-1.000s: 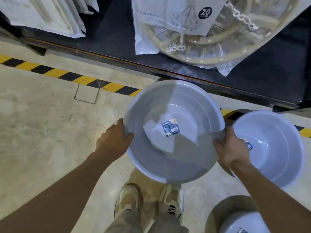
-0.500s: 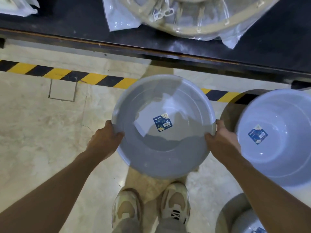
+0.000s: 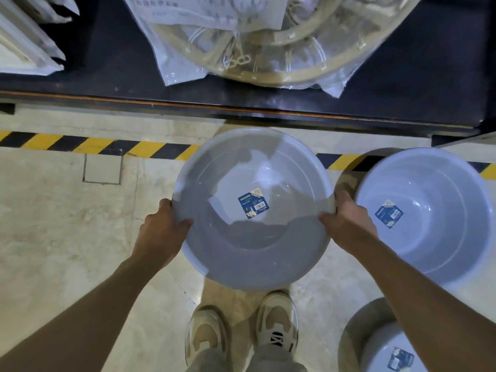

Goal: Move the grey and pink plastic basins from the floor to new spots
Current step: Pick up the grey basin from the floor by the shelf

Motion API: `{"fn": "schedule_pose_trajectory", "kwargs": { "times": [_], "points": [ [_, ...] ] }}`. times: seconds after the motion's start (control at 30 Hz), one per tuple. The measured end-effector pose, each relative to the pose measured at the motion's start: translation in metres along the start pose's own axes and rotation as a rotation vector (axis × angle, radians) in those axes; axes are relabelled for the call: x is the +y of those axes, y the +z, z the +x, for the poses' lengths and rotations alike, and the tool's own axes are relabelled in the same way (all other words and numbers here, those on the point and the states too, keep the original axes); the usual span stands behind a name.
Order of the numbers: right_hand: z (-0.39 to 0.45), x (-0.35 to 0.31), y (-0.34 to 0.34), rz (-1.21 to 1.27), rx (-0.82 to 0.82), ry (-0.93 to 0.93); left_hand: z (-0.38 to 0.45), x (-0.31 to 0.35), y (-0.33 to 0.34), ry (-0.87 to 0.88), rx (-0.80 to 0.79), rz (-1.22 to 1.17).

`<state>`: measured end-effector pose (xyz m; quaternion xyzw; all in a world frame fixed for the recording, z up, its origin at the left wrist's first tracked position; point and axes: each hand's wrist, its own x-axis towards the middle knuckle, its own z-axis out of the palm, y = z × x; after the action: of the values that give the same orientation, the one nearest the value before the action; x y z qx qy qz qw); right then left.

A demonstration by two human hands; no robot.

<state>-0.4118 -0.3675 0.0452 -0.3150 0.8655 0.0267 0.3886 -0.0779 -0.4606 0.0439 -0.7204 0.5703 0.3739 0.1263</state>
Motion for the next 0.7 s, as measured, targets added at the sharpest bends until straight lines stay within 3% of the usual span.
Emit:
{"fn": "schedule_pose_trajectory", "kwargs": {
  "times": [0.33, 0.47, 0.7],
  "points": [
    [-0.059, 0.028, -0.069, 0.15, 0.068, 0.066, -0.047, 0.06, -0.05, 0.184, 0.056, 0.07],
    [-0.09, 0.06, -0.1, 0.212, 0.115, 0.099, -0.074, 0.104, -0.064, 0.364, 0.084, 0.166],
    [-0.136, 0.14, -0.161, 0.307, 0.198, 0.236, -0.119, 0.205, -0.05, 0.488, 0.044, 0.238]
  ]
}}
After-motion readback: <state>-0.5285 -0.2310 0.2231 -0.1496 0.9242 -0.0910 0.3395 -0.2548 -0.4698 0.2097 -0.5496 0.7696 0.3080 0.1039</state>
